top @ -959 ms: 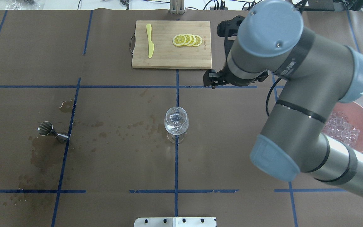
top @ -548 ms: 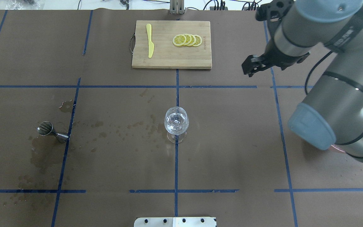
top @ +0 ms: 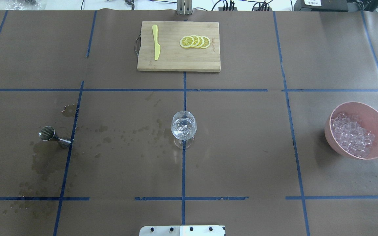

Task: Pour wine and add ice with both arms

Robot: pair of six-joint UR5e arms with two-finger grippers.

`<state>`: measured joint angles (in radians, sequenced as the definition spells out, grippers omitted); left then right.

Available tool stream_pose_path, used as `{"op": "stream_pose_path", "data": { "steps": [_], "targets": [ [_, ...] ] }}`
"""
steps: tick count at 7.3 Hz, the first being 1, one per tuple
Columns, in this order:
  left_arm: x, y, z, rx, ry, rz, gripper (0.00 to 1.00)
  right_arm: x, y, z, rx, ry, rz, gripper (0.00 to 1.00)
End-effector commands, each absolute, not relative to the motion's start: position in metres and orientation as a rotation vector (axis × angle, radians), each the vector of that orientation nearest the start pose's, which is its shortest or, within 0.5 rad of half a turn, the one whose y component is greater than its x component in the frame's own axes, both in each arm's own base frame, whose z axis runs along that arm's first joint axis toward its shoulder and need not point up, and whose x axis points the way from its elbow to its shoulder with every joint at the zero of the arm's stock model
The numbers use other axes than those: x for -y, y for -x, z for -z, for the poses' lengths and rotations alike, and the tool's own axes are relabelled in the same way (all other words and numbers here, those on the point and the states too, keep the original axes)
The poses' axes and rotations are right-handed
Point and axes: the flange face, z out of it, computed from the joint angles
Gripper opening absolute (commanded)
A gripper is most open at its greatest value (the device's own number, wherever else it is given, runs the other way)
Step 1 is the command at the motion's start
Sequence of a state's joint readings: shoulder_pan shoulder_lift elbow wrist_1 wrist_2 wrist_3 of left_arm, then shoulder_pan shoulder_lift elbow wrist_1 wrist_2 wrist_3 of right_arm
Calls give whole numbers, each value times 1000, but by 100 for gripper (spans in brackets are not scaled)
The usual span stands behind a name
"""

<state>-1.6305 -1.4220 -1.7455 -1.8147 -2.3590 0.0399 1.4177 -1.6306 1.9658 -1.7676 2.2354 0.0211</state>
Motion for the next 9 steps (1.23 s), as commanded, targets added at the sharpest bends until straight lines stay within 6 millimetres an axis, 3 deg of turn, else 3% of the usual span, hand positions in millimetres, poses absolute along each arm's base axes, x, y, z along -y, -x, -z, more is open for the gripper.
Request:
{"op": "stream_pose_path", "data": {
  "steps": [1, 2, 3, 5, 7, 9],
  "targets": [
    [439, 89, -615, -770, -293, -87, 100, 409, -51, -619, 668, 58, 34, 100],
    [439, 89, -614, -770, -293, -87, 100, 404, -63, -645, 682, 77, -1, 100],
    [433, 87, -615, -798, -286, -88, 100, 402, -61, -666, 708, 63, -1, 100],
    [426, 79, -628, -901, -250, -84, 100, 400, -50, -660, 871, 63, -6, 100],
    [424, 80, -631, -900, -240, -75, 100, 384, -52, -679, 838, 90, -13, 100],
    [422, 74, -633, -898, -219, -82, 100, 384, -57, -673, 769, 42, 5, 100]
  ]
}}
